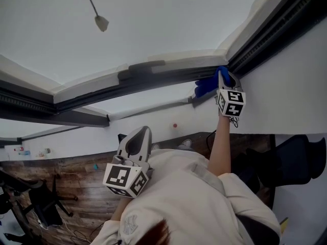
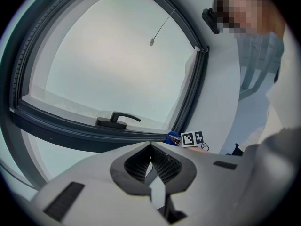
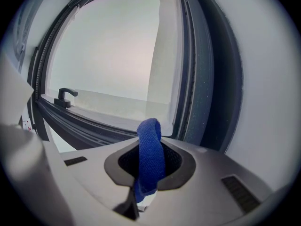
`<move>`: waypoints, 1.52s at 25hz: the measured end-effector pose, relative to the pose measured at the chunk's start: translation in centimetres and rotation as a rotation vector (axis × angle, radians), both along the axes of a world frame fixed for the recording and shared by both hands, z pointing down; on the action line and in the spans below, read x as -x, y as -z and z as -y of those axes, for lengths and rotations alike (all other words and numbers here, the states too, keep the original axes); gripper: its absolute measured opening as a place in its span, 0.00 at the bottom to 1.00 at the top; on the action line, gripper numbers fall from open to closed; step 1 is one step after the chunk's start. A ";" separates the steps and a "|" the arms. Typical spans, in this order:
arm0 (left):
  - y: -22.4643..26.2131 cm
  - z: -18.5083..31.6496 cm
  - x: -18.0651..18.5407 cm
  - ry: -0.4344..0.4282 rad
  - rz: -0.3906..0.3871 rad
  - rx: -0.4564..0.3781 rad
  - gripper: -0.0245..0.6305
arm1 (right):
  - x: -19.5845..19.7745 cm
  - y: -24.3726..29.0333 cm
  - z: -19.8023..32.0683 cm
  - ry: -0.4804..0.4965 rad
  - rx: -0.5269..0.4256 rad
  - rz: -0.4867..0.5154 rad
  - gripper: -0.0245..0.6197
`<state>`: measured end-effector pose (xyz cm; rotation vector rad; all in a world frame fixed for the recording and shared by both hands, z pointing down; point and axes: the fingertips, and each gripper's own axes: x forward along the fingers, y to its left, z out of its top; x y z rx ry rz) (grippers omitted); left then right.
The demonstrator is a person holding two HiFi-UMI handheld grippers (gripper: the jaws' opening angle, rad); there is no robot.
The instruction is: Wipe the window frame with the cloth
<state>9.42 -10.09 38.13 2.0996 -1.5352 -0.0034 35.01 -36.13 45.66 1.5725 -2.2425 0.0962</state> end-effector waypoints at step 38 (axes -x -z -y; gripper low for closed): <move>-0.2 -4.4 3.3 -0.012 -0.036 0.015 0.05 | 28.1 1.6 -12.0 0.631 -0.024 -0.061 0.11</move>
